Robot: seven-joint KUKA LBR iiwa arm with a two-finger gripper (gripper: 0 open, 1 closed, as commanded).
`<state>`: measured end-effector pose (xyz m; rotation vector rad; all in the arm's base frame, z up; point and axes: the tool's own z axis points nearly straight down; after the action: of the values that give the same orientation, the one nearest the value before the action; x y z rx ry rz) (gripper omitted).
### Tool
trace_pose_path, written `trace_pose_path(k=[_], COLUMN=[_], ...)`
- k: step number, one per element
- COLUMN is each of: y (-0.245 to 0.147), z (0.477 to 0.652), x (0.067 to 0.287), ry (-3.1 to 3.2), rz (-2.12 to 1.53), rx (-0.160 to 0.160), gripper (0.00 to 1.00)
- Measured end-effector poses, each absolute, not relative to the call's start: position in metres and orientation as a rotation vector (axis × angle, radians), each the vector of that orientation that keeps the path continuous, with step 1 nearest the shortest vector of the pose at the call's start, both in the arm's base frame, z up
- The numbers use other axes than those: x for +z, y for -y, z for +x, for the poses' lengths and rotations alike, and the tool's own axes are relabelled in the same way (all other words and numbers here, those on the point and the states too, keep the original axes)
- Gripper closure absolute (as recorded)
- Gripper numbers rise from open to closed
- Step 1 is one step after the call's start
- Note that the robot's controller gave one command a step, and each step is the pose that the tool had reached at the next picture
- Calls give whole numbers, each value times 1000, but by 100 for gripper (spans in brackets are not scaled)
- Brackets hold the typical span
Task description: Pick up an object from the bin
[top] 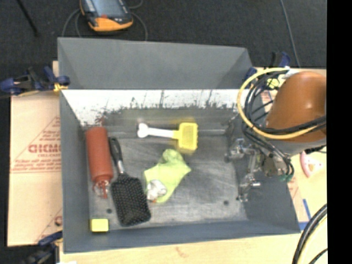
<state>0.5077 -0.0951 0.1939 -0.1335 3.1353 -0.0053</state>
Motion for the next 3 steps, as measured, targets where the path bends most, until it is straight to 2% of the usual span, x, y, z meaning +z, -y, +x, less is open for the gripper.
trace_pose_path(k=[2,3], y=[59,29], z=[506,516], x=[191,179], ry=[-3093,-3037], rz=[-540,-794], rx=[-3,-2], gripper=[0,0])
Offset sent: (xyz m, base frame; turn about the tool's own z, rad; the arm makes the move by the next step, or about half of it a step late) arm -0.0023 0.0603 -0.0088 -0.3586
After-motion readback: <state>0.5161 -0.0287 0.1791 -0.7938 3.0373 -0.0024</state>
